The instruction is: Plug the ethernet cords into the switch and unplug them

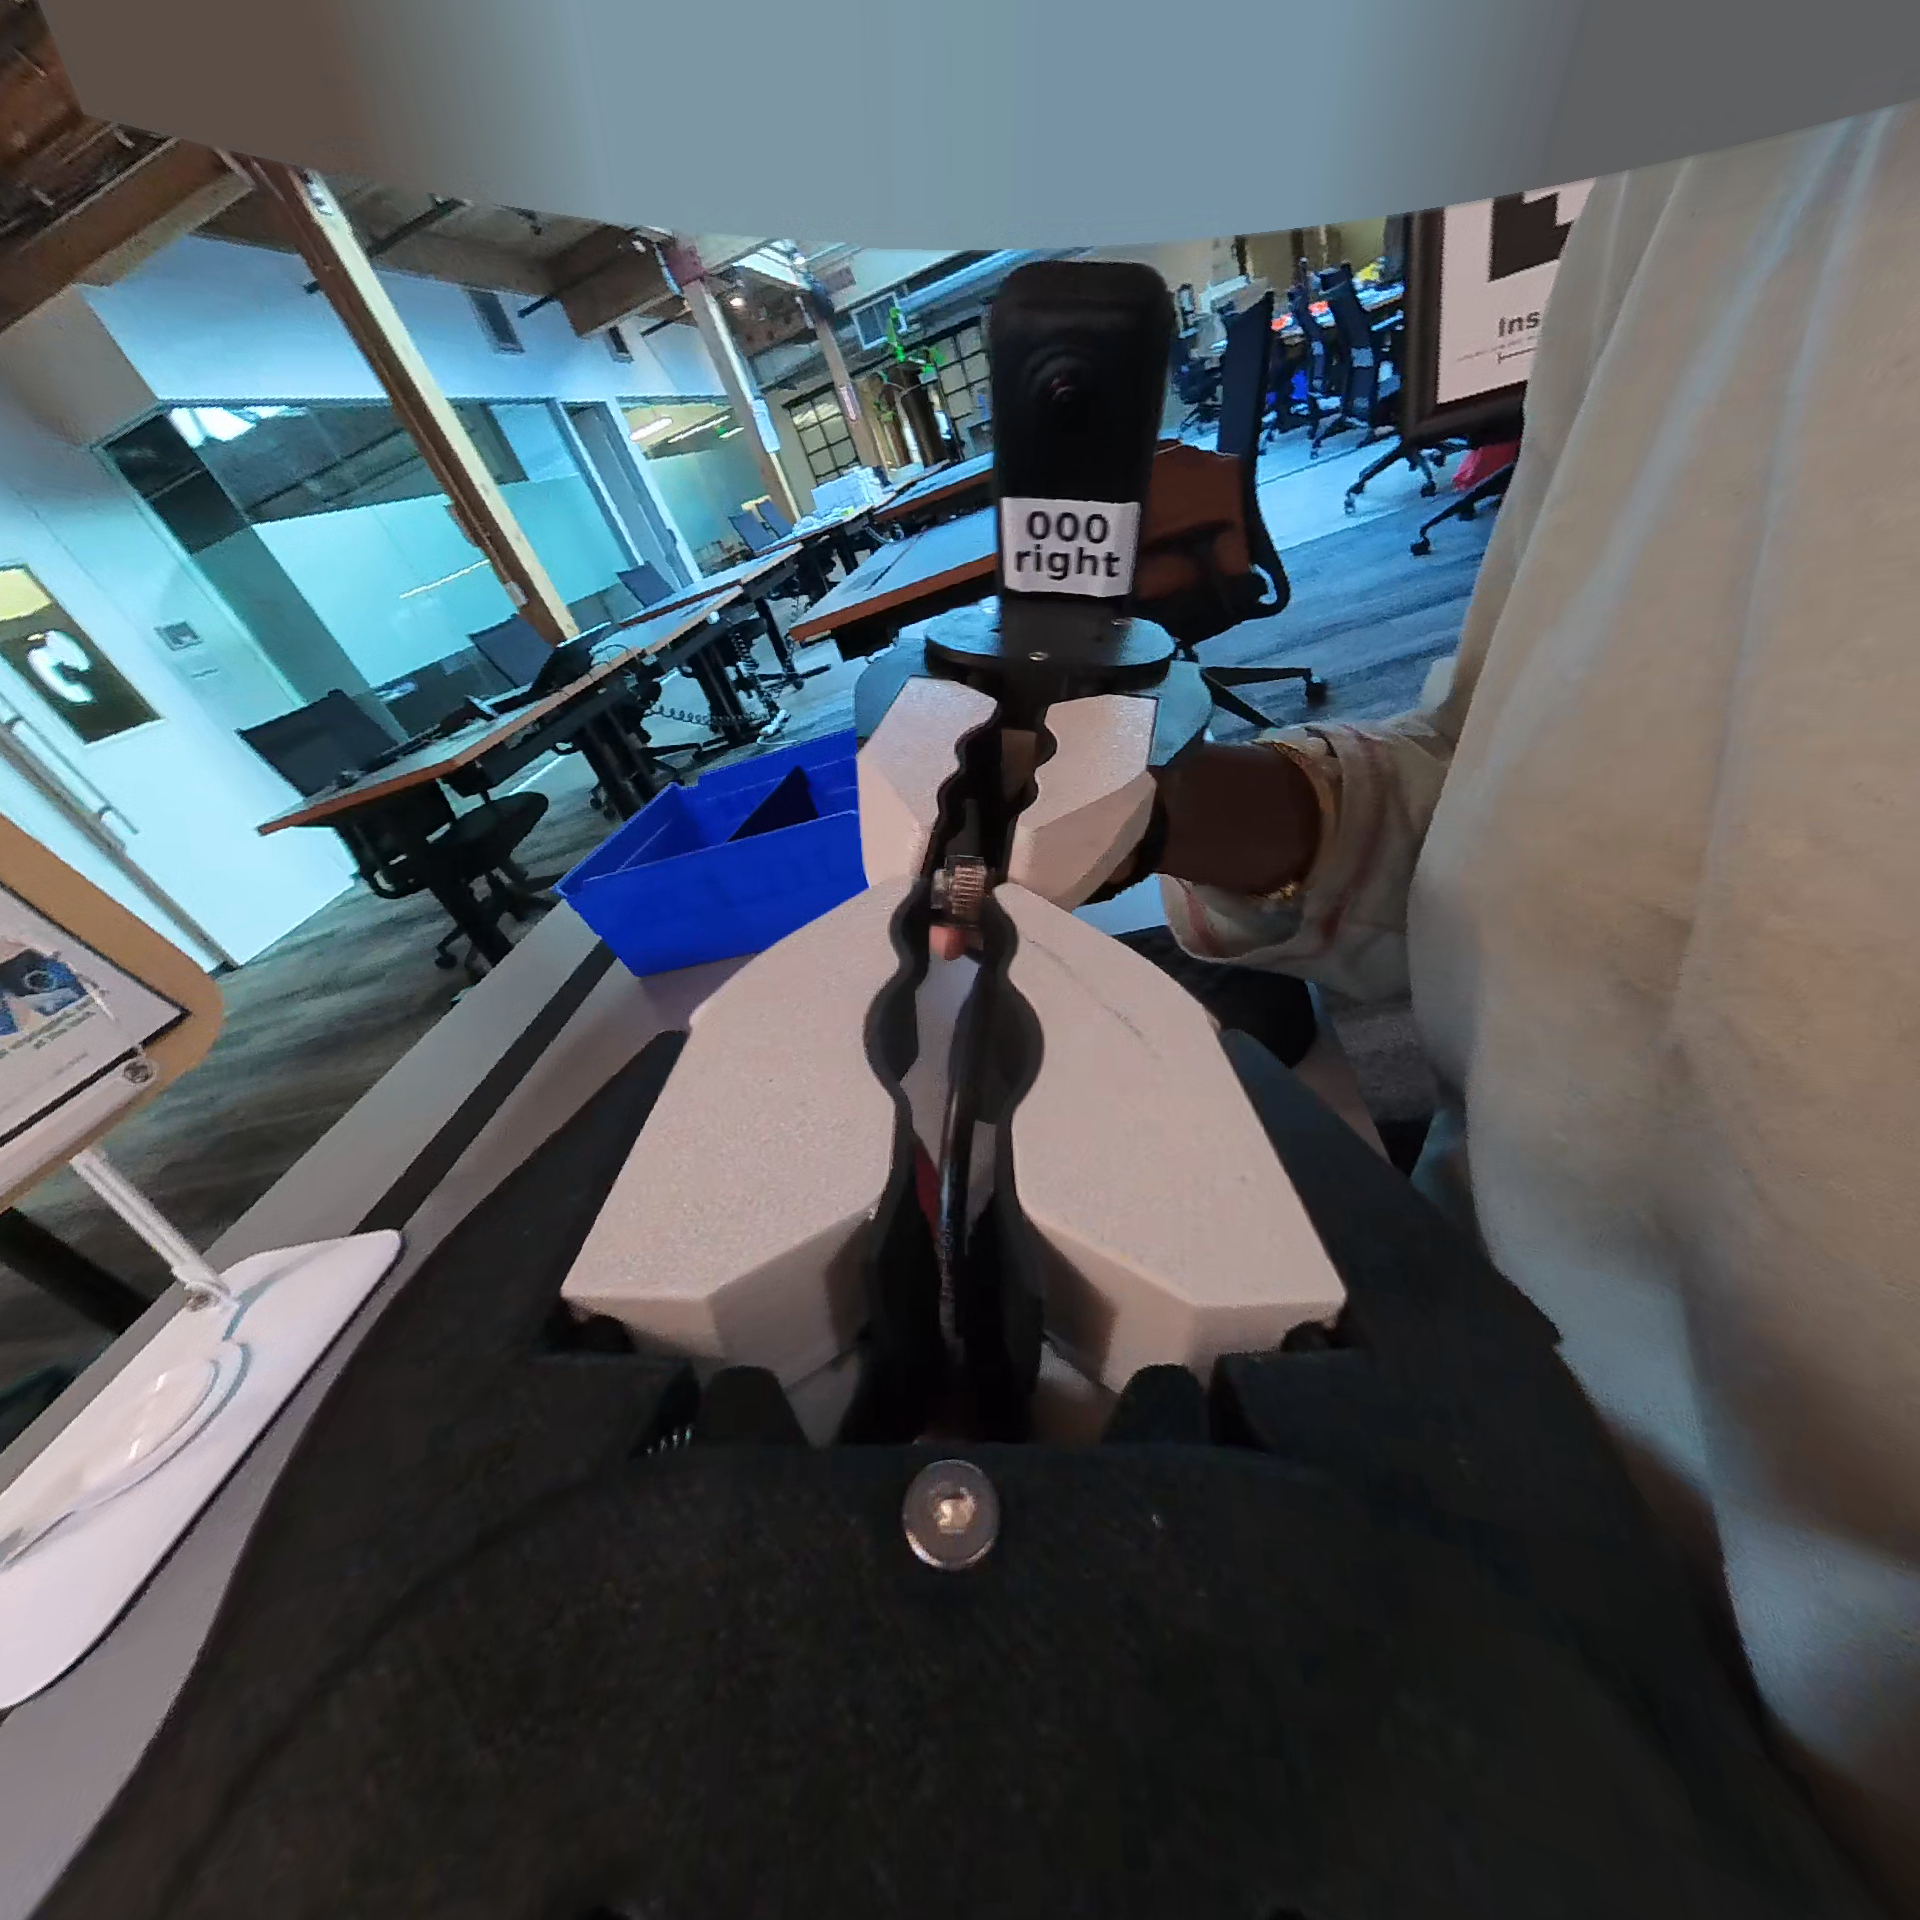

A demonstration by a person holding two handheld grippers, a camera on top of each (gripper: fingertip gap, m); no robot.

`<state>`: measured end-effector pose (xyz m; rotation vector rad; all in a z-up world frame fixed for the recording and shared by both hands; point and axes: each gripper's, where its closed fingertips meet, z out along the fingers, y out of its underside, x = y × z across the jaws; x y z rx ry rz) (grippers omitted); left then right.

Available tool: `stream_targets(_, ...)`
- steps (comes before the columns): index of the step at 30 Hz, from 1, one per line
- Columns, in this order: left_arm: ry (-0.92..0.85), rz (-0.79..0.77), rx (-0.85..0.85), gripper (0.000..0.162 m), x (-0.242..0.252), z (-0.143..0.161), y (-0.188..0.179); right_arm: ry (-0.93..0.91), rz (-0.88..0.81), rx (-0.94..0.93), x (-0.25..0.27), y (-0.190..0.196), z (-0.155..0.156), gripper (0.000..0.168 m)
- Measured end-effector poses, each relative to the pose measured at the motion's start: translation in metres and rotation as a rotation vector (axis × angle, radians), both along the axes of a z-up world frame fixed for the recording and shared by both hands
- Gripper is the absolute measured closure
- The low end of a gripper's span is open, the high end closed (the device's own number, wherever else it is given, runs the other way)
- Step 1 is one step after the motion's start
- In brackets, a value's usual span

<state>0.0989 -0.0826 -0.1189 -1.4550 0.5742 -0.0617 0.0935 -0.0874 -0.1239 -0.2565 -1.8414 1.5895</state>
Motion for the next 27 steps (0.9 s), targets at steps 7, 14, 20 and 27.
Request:
stream_targets(7, -0.033, 0.139, -0.012, 0.124, -0.009, -0.004, 0.001, 0.002, 0.035, -0.125, -0.004, 0.001, 0.009, 0.154)
stream_targets(14, -0.100, 0.188, -0.038, 0.146, 0.002, -0.026, 0.017, -0.013, 0.046, -0.169, -0.009, -0.009, 0.005, 0.154)
stream_targets(20, 0.057, 0.269, -0.206, 0.156, -0.009, -0.049, 0.011, -0.020, 0.025, -0.041, -0.011, -0.010, -0.012, 0.148)
stream_targets(27, 0.554, 0.557, -0.493, 0.155, -0.052, -0.056, -0.004, 0.053, -0.153, 0.366, -0.020, -0.012, -0.014, 0.134)
